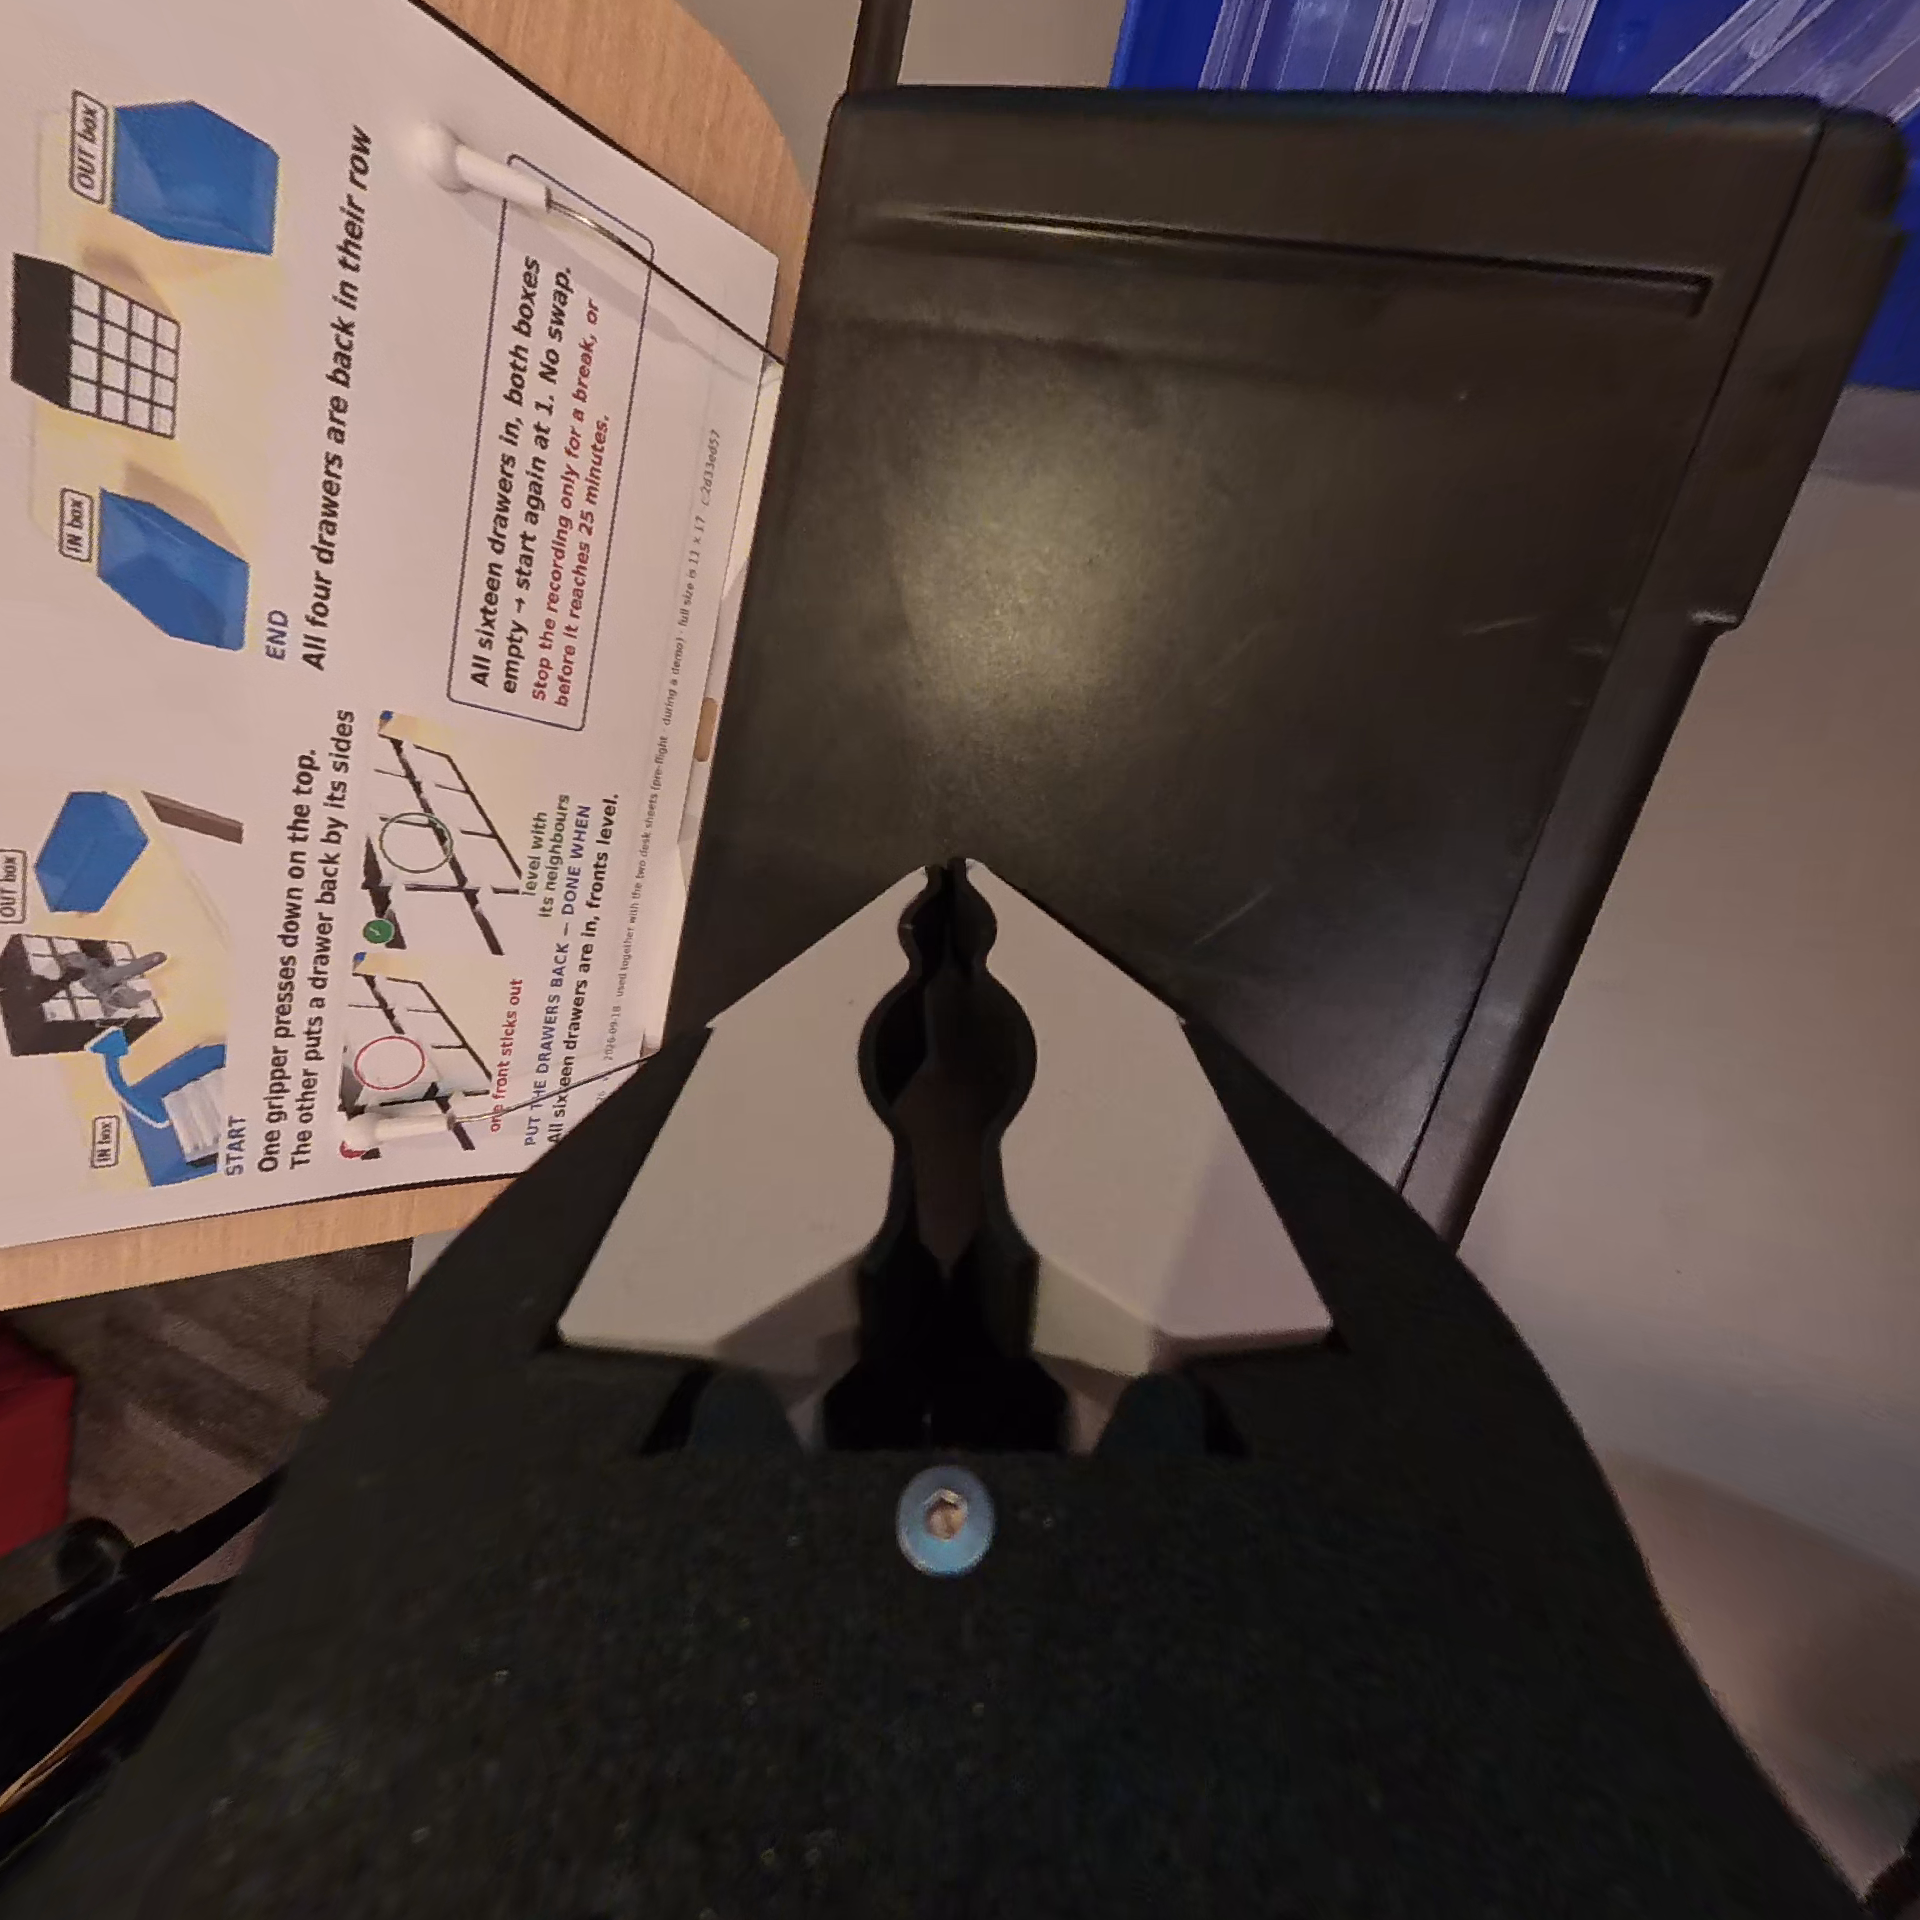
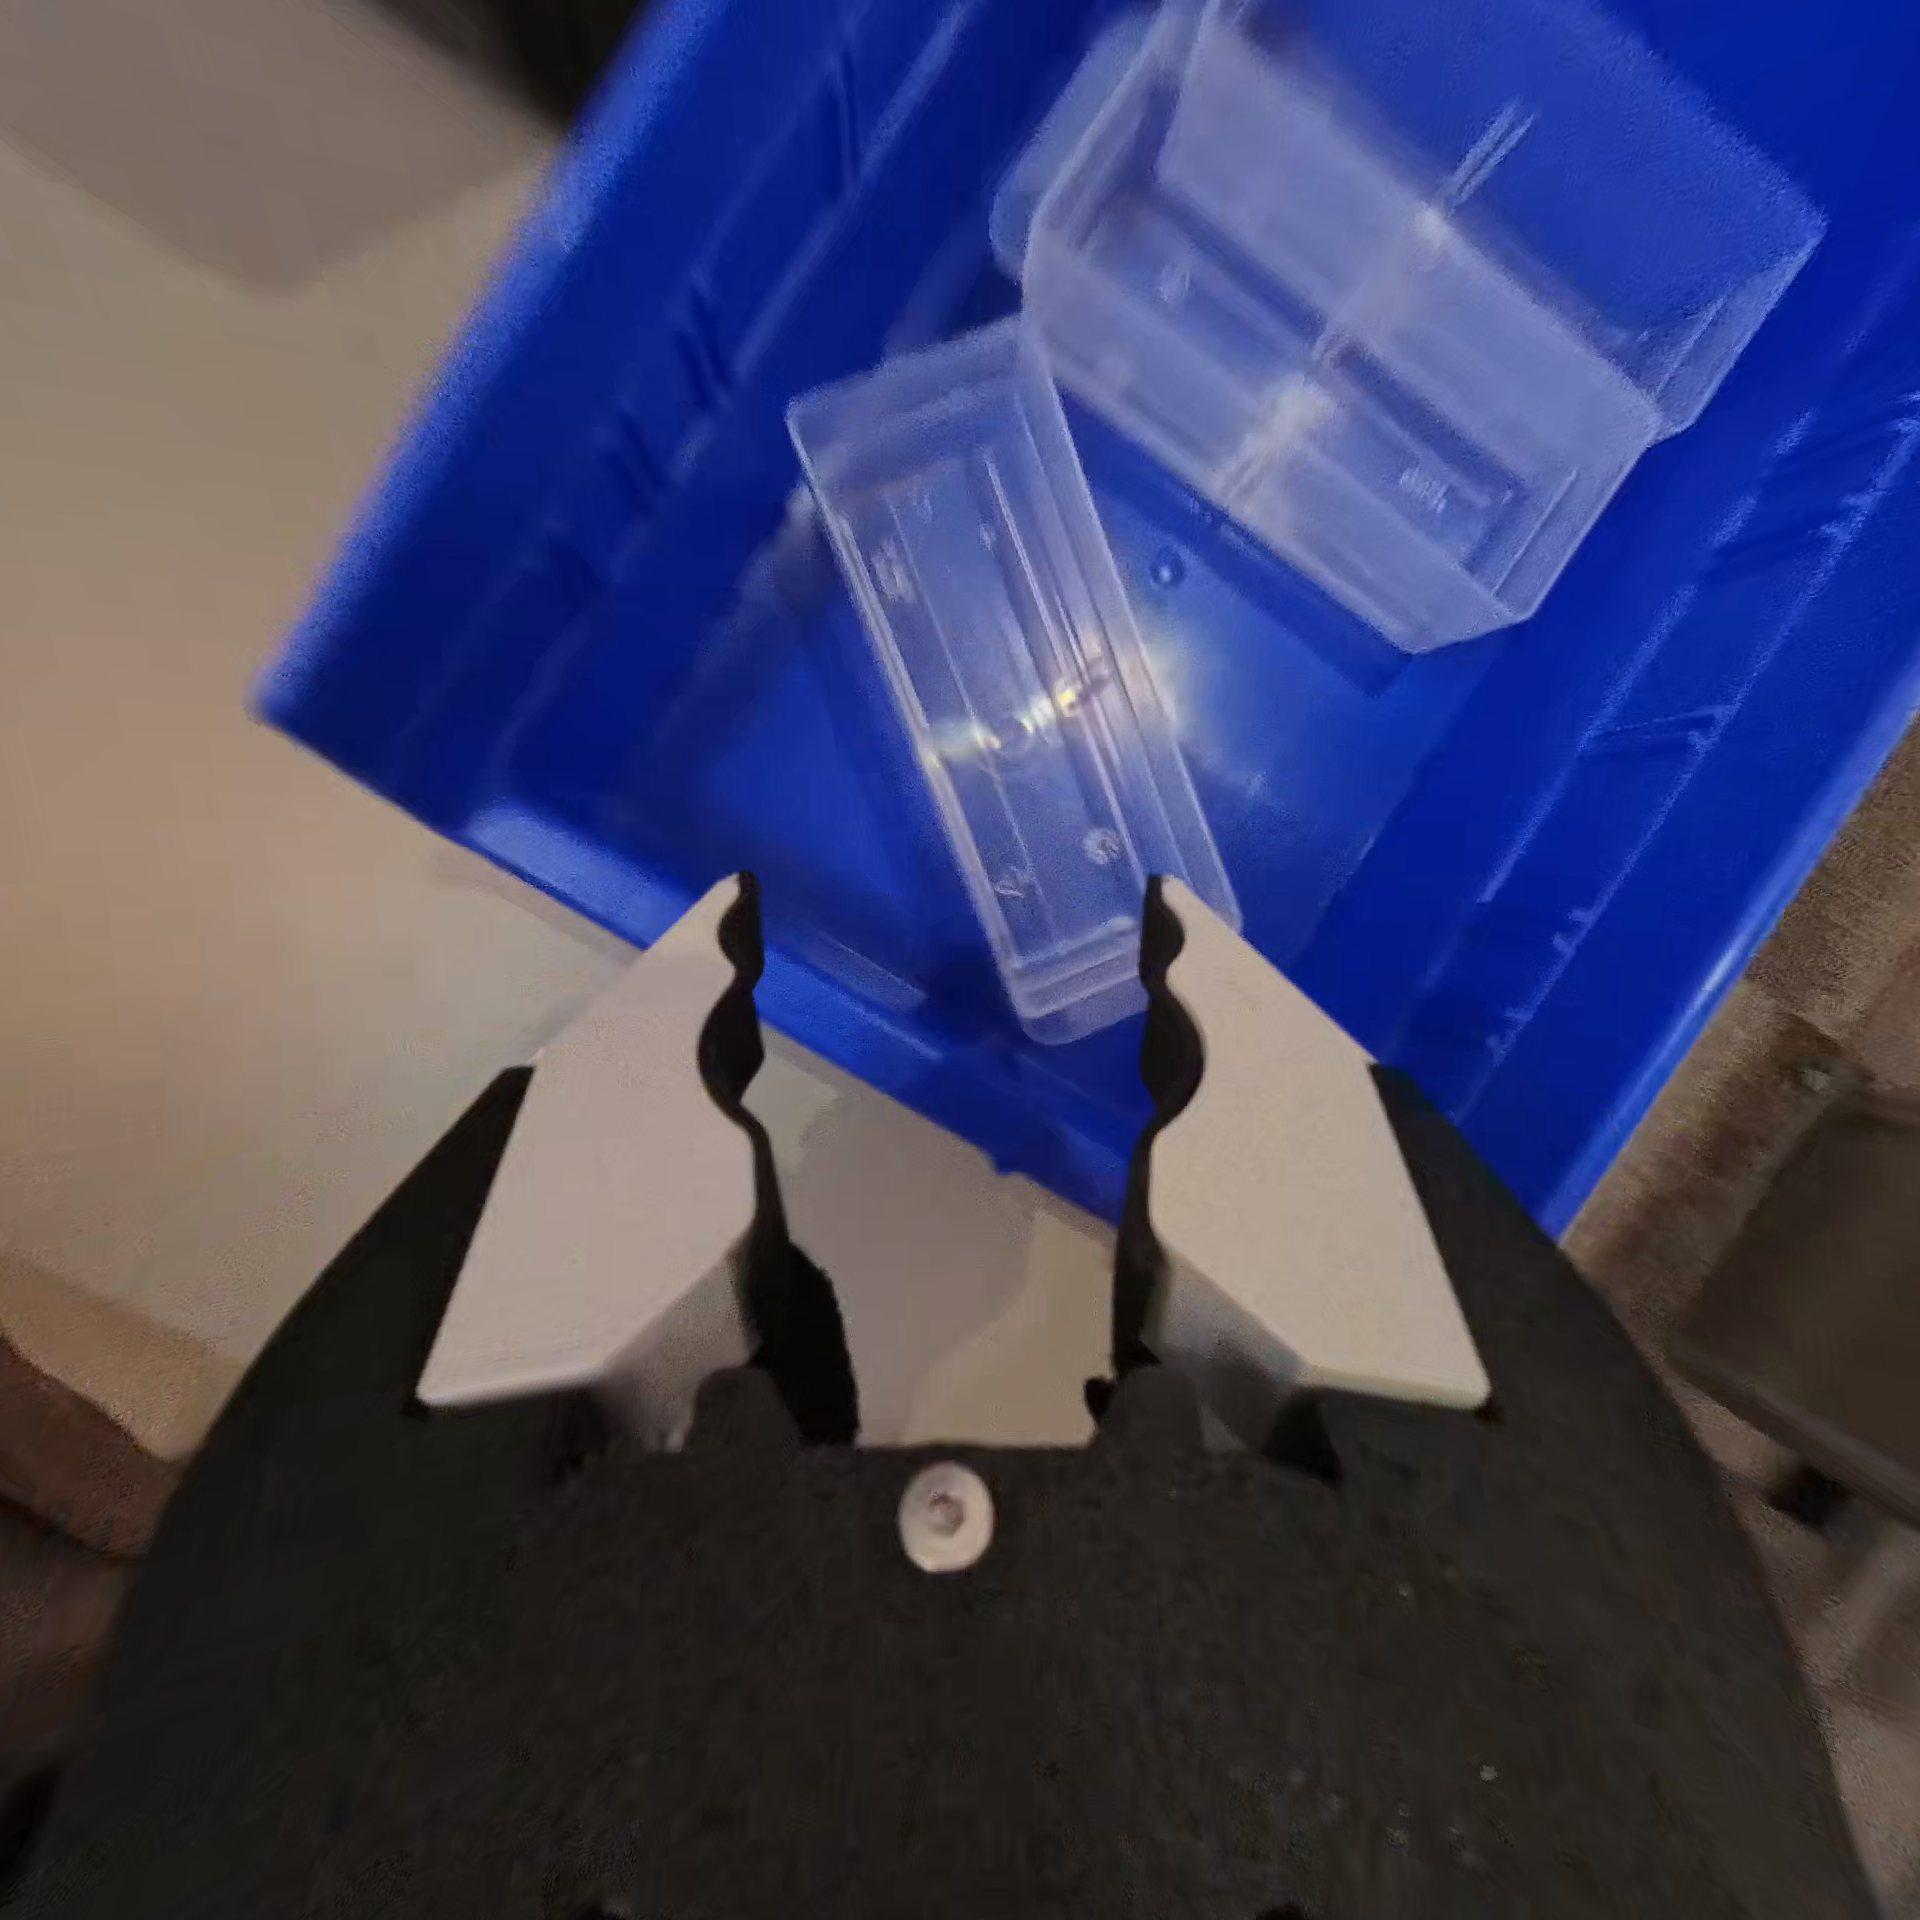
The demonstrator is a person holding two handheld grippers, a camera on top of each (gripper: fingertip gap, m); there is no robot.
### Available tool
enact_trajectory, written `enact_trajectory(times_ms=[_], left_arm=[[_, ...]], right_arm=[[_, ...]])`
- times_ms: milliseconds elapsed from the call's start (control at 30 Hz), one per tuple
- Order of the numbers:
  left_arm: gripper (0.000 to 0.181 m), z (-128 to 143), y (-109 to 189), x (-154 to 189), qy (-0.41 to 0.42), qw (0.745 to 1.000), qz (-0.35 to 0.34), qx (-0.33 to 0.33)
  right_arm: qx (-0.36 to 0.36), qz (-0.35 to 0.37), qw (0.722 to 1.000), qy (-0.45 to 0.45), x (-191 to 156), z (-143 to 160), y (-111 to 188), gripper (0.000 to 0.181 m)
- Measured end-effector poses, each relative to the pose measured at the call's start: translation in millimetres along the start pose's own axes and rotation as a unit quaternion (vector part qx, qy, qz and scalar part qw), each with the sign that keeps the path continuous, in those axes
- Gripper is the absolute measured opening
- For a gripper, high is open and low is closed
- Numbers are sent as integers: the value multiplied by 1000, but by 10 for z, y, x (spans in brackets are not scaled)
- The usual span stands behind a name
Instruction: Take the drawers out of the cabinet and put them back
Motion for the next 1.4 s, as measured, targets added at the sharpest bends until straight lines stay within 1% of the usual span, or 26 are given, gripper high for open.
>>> enact_trajectory(times_ms=[33, 100, 167, 233, 333, 500, 567, 667, 733, 767, 833, 867, 900, 933, 967, 1033, 1067, 1100, 1133, 1167, 1233, 1267, 1300, 1367, 1400], left_arm=[[0, 4, 0, 1, 0, 1000, -1, 2], [0, 8, 0, -2, 3, 1000, 1, 4], [0, 5, 1, -5, 3, 1000, 3, 3], [0, 0, 1, -10, 1, 1000, 5, 0], [0, -1, 0, -7, -1, 1000, 3, 0], [0, 13, -3, 7, -2, 1000, -5, 6], [0, 18, -3, 9, -1, 1000, -5, 9], [0, 17, -3, 10, 0, 1000, -6, 9], [0, 11, -4, 11, -1, 1000, -7, 6], [0, 8, -4, 12, -2, 1000, -8, 4], [0, 2, -5, 15, -4, 1000, -9, 0], [0, 1, -5, 17, -5, 1000, -10, -1], [0, 0, -5, 16, -6, 1000, -10, -1], [0, 0, -5, 17, -6, 1000, -10, -1], [0, 0, -5, 19, -6, 1000, -11, -2], [0, -3, -7, 26, -8, 1000, -15, -4], [0, -6, -8, 30, -9, 1000, -17, -6], [0, -9, -10, 34, -11, 1000, -19, -8], [0, -13, -10, 39, -13, 1000, -22, -11], [0, -17, -10, 42, -14, 1000, -23, -13], [0, -21, -12, 43, -15, 999, -24, -16], [0, -21, -11, 38, -12, 1000, -22, -15], [0, -19, -10, 34, -9, 1000, -19, -13], [0, -6, -7, 26, -2, 1000, -15, -4], [0, 3, -7, 22, 2, 1000, -13, 1]], right_arm=[[-31, 12, 999, 26, 50, -13, -112, 73], [-78, 10, 995, 59, 111, -31, -278, 75], [-111, 44, 988, 96, 195, -38, -393, 77], [-118, 54, 984, 118, 240, -54, -498, 78], [-126, 85, 978, 141, 318, -75, -623, 75], [-80, 122, 979, 144, 370, -216, -717, 70], [-62, 154, 975, 149, 388, -265, -722, 67], [-45, 197, 964, 171, 405, -289, -694, 71], [-38, 203, 966, 157, 414, -291, -646, 75], [-27, 197, 969, 144, 404, -292, -595, 75], [6, 186, 978, 92, 376, -325, -428, 76], [39, 175, 982, 52, 342, -364, -308, 76], [88, 153, 984, 0, 281, -423, -160, 76], [146, 125, 979, -61, 200, -491, 13, 75], [207, 96, 966, -119, 95, -558, 196, 72], [337, 38, 920, -195, -258, -697, 526, 65], [389, 36, 899, -200, -496, -770, 630, 59], [423, 53, 886, -184, -758, -852, 675, 56], [441, 89, 878, -161, -1023, -939, 662, 56], [450, 140, 873, -128, -1263, -1015, 602, 58], [435, 280, 853, -71, -1553, -1137, 436, 50], [429, 329, 840, -55, -1625, -1203, 367, 48], [430, 362, 826, -40, -1670, -1269, 316, 48], [436, 417, 797, -2, -1718, -1397, 215, 44], [425, 443, 789, 19, -1726, -1459, 149, 41]])
Point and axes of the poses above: each gripper's, where its closed fingertips meet, y back along the fingers, z out of its underside, x = y × z across the jaws, the point moved 10 cm from there along y, back along the fingers, and after that the axes turned 12 degrees about z, right-handed, at the moved point
